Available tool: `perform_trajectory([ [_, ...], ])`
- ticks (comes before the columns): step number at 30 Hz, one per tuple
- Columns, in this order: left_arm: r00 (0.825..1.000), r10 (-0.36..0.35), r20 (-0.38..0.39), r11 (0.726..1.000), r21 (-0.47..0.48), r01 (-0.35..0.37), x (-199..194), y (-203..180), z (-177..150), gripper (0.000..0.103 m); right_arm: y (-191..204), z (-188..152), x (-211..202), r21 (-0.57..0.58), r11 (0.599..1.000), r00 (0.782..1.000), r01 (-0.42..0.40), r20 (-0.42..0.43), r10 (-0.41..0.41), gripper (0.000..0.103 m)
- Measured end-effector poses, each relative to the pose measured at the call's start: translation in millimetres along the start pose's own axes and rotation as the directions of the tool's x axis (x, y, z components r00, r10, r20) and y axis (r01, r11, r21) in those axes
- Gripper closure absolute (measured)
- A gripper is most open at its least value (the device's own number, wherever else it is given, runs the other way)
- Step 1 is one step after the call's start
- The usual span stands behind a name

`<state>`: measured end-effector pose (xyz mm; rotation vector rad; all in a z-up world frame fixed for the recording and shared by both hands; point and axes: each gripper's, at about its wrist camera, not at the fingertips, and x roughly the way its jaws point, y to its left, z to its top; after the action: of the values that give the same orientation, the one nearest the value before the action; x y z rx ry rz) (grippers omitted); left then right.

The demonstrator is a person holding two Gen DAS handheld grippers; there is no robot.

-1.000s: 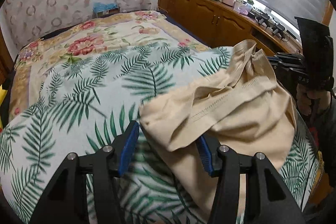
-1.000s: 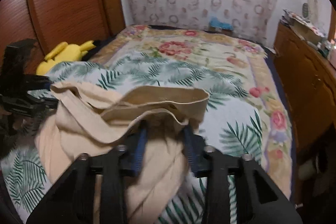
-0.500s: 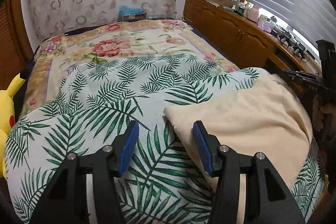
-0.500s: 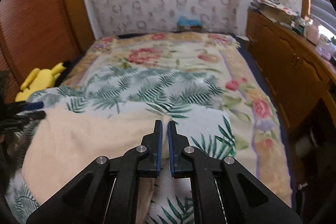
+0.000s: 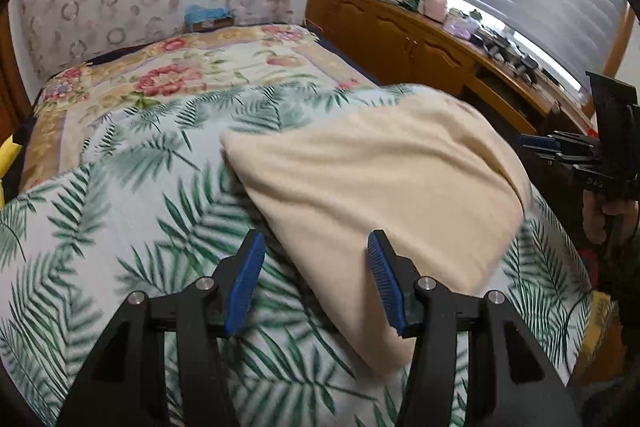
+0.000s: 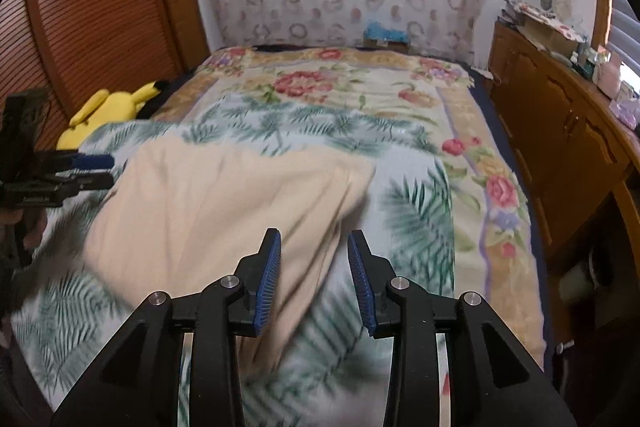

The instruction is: Fold small clothes

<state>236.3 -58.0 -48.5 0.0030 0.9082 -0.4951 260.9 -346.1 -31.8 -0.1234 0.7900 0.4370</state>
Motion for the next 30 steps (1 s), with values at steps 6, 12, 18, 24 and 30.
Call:
perform_trajectory([
  [6,0.999,-0.001,-0.042,1.0,0.01,0.001,7.8,-10.4,-15.0,0.051,16.0,-33.3,-6.6,-0.018,0.999,0.997,-0.037,-0.068,0.036,0.069],
  [12,0.999,0.014,-0.051,1.0,0.017,-0.013,12.4,-10.7,-17.3,0.05,33.8,-47.1,2.8,-0.057,0.996,0.991,-0.07,-0.115,0.063,0.069],
  [18,0.997,0.048,-0.055,0.998,0.048,-0.045,16.8,-12.8,-16.8,0.049,40.3,-49.9,6.5,-0.139,0.989,0.993,-0.044,-0.113,0.028,0.094],
  [24,0.997,0.054,-0.054,0.998,0.045,-0.052,18.7,-11.9,-14.6,0.049,23.9,-46.2,-20.8,-0.171,0.98,0.991,0.102,-0.065,-0.115,0.103],
  [30,0.997,0.042,-0.06,0.999,0.02,-0.041,18.3,-8.9,-14.8,0.049,8.1,-47.2,-22.5,-0.088,0.995,0.995,0.05,-0.08,-0.057,0.103],
])
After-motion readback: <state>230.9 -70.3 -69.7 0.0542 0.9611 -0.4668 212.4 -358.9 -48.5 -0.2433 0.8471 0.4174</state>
